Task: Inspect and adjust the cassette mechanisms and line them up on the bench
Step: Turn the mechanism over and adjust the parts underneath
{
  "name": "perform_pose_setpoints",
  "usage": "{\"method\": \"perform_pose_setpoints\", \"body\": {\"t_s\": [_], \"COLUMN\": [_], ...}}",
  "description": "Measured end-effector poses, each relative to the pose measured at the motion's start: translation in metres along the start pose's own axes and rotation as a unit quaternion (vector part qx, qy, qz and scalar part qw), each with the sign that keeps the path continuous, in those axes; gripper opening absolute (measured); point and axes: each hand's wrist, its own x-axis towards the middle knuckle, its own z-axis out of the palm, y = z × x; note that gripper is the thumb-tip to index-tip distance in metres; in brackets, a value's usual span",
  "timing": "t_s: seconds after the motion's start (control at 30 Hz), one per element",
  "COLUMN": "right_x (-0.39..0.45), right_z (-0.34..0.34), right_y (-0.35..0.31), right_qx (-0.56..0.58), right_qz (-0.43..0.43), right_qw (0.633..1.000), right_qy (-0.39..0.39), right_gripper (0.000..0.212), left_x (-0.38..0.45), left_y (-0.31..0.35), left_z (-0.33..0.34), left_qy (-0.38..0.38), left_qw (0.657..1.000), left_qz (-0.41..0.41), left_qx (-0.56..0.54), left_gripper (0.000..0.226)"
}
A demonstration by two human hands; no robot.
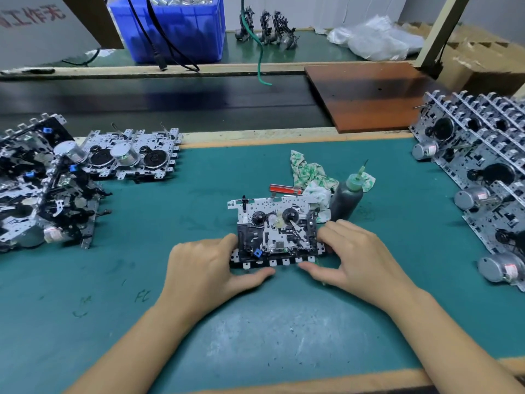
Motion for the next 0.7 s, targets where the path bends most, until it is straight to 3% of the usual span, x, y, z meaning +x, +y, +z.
{"method": "perform_pose_setpoints", "body": {"t_s": [0.3,0.47,0.7], "right_x": [0.0013,0.0011,-0.0005], "right_z": [0.0002,0.006,0.0025], "right_y": [-0.0033,-0.0097,-0.0056], "right_qx": [0.075,0.065,0.102], "right_qz": [-0.01,0.038,0.013], "right_qw": [0.997,0.996,0.995], "right_qy": [-0.004,0.039,0.012], "right_gripper": [0.05,0.045,0.047], "left_x": [0.0026,0.0003,0.0001], "left_y": [0.0064,0.0054,0.0095], "left_z": [0.0061,0.0054,0.0072], "left_qy": [0.051,0.052,0.041], "left_qw": [0.997,0.999,0.997], "left_qz": [-0.052,-0.006,-0.066], "left_qx": [0.035,-0.009,0.018], "left_gripper": [0.061,0.055,0.061]}}
